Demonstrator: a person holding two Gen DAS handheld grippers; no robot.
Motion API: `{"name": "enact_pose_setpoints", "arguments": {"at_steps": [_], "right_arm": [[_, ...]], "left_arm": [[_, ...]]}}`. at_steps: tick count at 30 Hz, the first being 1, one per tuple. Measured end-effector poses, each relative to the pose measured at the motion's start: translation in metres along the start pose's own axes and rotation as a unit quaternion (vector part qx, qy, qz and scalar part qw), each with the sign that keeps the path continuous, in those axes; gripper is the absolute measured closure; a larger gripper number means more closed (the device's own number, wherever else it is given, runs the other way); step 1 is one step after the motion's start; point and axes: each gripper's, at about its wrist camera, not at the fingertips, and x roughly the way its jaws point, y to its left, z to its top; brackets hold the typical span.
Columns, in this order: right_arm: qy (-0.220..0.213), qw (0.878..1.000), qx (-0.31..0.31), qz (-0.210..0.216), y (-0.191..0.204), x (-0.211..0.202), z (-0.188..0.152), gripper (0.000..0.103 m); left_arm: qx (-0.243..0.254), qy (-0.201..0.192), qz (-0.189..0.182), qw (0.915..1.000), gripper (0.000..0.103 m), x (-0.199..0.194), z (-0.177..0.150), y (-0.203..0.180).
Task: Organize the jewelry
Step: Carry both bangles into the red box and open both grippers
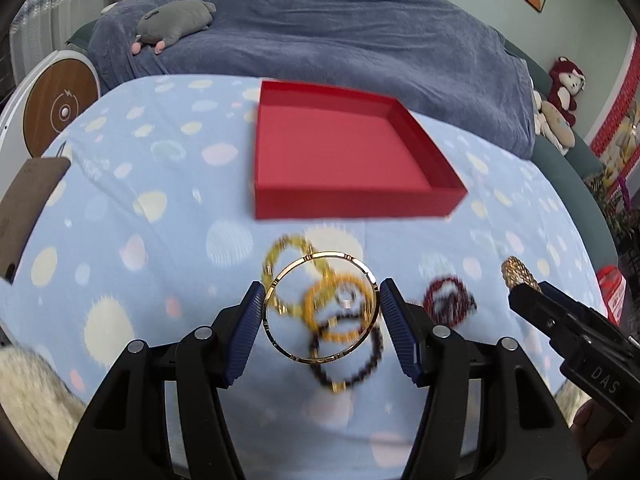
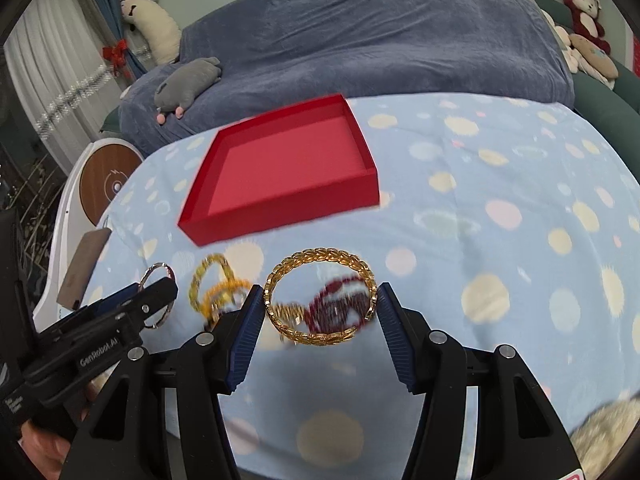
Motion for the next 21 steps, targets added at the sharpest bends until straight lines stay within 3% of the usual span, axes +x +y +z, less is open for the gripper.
{"name": "enact_pose_setpoints", "arguments": {"at_steps": [11, 21], "right_arm": [[0.002, 0.999, -0.040, 0.029, 0.015, 0.072, 0.124, 0.048], [0.037, 0.996, -0.084, 0.009, 0.027, 0.177, 0.202, 0.048]], "left_arm": [[-0.010, -0.022, 0.006, 0.9997, 0.046, 0.061, 0.128, 0.010], [0.015, 0.005, 0.029, 0.9995, 0.046, 0.153, 0.189, 0.007]]}}
